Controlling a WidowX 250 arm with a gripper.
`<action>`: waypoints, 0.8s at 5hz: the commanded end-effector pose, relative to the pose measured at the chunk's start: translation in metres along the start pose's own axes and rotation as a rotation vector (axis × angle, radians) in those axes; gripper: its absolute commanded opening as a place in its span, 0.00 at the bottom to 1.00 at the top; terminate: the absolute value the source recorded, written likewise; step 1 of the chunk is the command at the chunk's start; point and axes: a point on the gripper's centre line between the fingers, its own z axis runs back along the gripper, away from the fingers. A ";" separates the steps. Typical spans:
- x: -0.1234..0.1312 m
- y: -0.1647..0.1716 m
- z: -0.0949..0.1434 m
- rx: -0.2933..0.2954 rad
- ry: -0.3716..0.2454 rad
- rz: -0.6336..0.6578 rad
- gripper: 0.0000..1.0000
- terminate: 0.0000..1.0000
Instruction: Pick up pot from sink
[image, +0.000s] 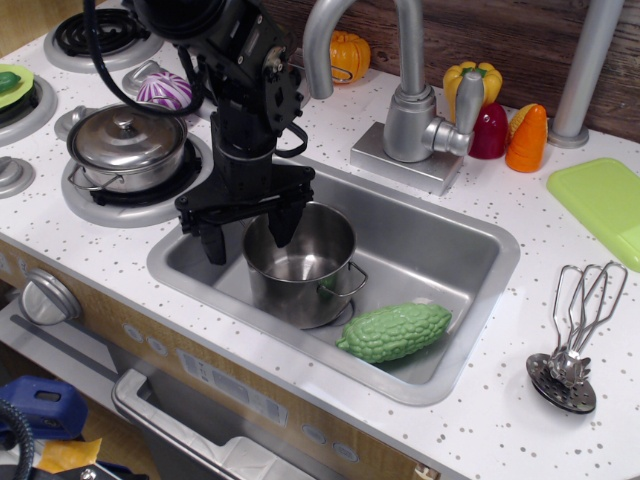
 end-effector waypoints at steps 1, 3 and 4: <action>0.008 -0.001 -0.010 -0.040 -0.006 0.013 1.00 0.00; 0.007 -0.009 -0.035 -0.095 0.027 0.018 0.00 0.00; 0.009 -0.014 -0.037 -0.112 0.022 0.020 0.00 0.00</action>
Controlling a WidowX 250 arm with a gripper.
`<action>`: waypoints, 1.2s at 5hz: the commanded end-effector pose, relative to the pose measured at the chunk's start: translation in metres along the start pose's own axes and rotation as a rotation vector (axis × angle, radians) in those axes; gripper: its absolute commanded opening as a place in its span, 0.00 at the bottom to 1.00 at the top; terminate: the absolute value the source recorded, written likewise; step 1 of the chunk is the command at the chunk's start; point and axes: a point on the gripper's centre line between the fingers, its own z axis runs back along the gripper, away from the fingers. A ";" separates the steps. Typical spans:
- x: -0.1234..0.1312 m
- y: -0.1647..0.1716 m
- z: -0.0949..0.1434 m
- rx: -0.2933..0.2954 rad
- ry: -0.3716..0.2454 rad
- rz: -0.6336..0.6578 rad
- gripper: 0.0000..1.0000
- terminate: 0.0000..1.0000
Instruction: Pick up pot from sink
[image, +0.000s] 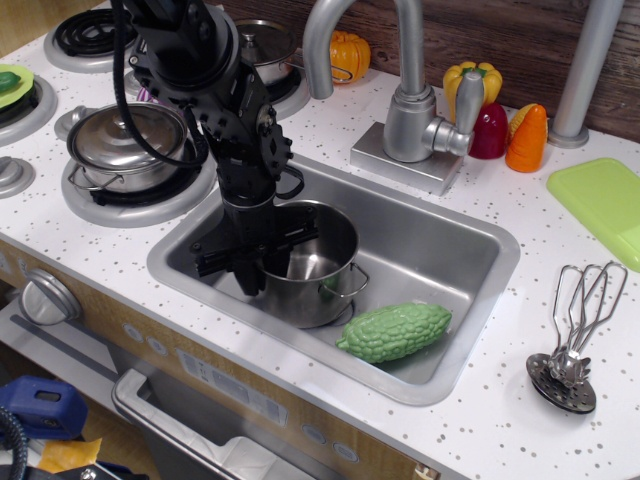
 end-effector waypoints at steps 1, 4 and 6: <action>0.014 -0.008 0.015 -0.047 -0.069 0.029 0.00 0.00; 0.009 -0.005 0.106 0.010 -0.117 0.108 0.00 0.00; 0.004 0.002 0.147 0.143 -0.160 0.088 0.00 1.00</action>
